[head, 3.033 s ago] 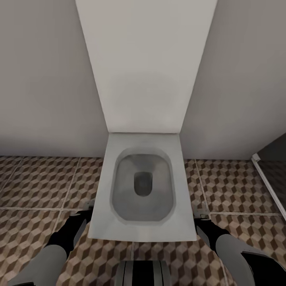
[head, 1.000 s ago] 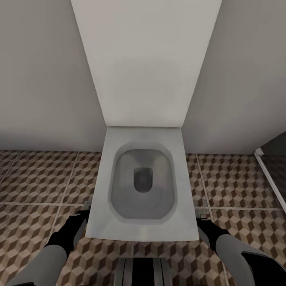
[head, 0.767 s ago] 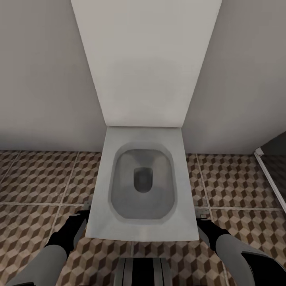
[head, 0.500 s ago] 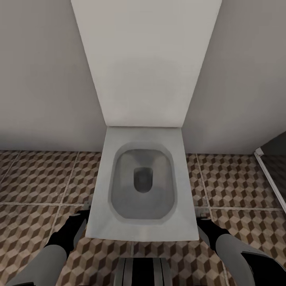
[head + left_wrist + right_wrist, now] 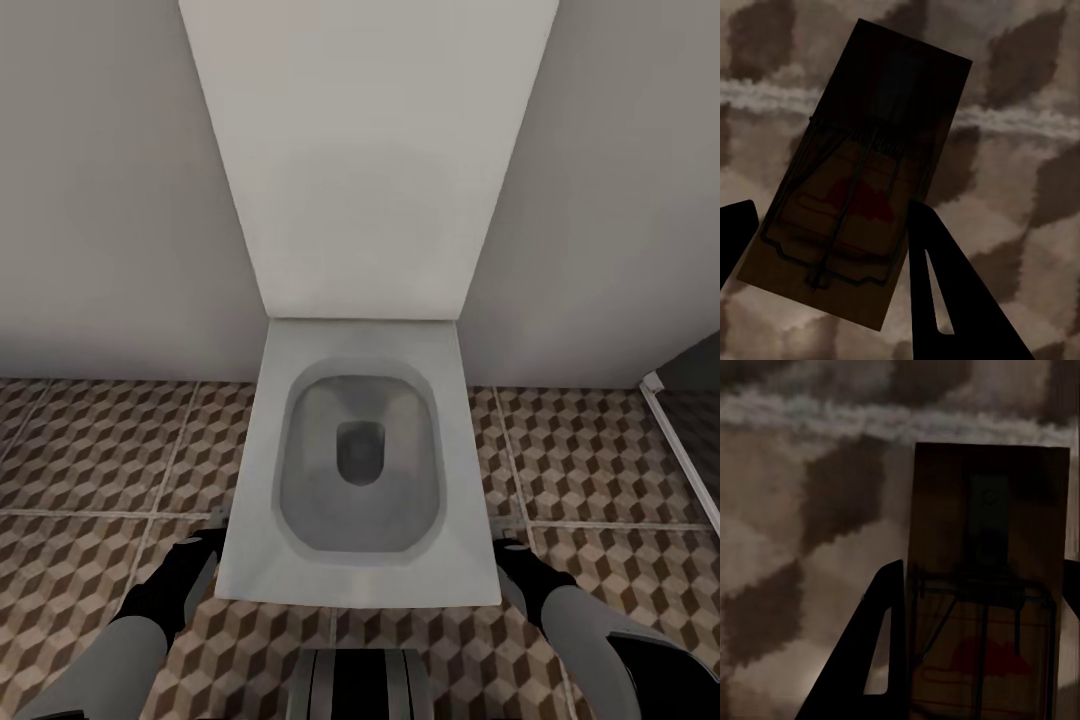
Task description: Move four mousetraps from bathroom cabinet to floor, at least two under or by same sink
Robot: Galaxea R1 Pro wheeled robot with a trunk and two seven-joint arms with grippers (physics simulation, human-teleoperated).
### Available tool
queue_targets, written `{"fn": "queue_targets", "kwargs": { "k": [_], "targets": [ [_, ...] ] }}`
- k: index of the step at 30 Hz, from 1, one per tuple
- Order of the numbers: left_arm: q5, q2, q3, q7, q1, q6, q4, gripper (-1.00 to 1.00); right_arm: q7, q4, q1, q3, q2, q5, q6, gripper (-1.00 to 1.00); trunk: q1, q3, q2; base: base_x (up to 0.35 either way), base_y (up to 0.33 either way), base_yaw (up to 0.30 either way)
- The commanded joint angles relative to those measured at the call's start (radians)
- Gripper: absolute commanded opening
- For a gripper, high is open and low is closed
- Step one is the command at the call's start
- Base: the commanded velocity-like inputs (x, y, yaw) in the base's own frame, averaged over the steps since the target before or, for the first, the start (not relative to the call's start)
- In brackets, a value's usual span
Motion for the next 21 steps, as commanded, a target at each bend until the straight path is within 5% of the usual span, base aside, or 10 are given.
{"fn": "queue_targets", "kwargs": {
  "k": [1, 15, 21],
  "targets": [
    [-0.008, -0.001, 0.003, -0.001, 0.000, 0.005, -0.002, -1.00, 0.000, -0.007, 0.000, -0.008, 0.000, 0.009, 0.007, -1.00, 0.000, -0.001, 0.000, 0.000, 0.000, 0.000],
    [-0.007, -0.005, 0.005, 0.000, 0.000, 0.012, -0.035, -1.00, -0.001, -0.039, -0.002, -0.008, 0.000, 0.005, 0.020, -1.00, 0.000, -0.001, 0.000, 0.005, 0.000, 0.000],
    [-0.006, -0.005, 0.004, 0.000, 0.000, 0.006, -0.056, -1.00, -0.001, -0.039, -0.002, -0.008, 0.001, 0.004, 0.020, -1.00, 0.000, -0.001, 0.000, 0.185, 0.000, 0.000]
  ]
}}
